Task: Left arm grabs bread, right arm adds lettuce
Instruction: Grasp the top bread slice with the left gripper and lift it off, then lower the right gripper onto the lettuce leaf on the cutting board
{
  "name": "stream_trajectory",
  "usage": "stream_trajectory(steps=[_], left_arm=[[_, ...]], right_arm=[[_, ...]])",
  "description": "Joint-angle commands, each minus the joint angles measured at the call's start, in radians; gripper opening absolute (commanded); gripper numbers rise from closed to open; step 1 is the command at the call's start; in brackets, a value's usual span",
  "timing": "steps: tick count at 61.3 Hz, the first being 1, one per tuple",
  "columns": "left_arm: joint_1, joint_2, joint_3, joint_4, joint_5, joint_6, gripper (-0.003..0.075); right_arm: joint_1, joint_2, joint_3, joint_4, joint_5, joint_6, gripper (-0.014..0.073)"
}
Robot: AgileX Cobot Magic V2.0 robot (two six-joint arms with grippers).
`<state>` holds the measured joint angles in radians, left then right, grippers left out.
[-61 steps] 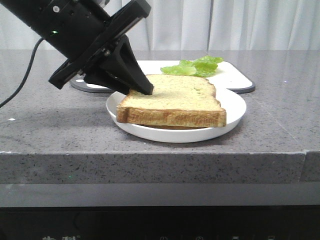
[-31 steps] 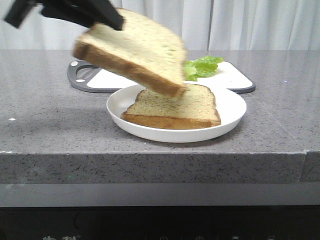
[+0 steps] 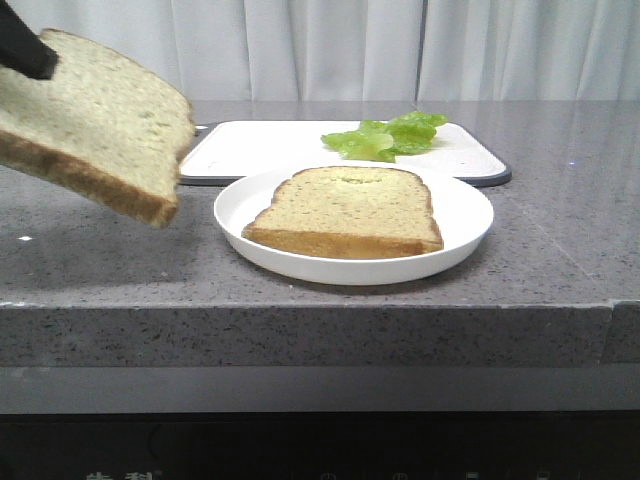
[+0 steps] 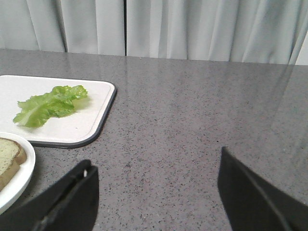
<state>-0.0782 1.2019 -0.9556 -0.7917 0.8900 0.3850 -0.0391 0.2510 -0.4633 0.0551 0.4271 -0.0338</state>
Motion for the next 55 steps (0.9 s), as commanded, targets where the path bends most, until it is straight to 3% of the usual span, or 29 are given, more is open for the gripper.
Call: stream_trajectory(steps=[1, 10, 22, 55], left_arm=[[0.005, -0.029, -0.026, -0.048, -0.017, 0.004, -0.0019], [0.005, -0.029, -0.026, -0.048, -0.016, 0.004, -0.0019], [0.005, -0.029, -0.026, -0.048, -0.027, 0.004, -0.0019], [0.005, -0.029, -0.026, -0.05, -0.027, 0.004, -0.0019]], right_arm=[[-0.008, 0.018, -0.029, -0.009, -0.078, 0.0, 0.0538], [-0.008, 0.044, -0.03, -0.009, -0.077, 0.0, 0.0538], [-0.003, 0.233, -0.099, -0.006, -0.078, 0.0, 0.0538], [0.173, 0.916, -0.55, -0.004, -0.036, -0.071, 0.0538]])
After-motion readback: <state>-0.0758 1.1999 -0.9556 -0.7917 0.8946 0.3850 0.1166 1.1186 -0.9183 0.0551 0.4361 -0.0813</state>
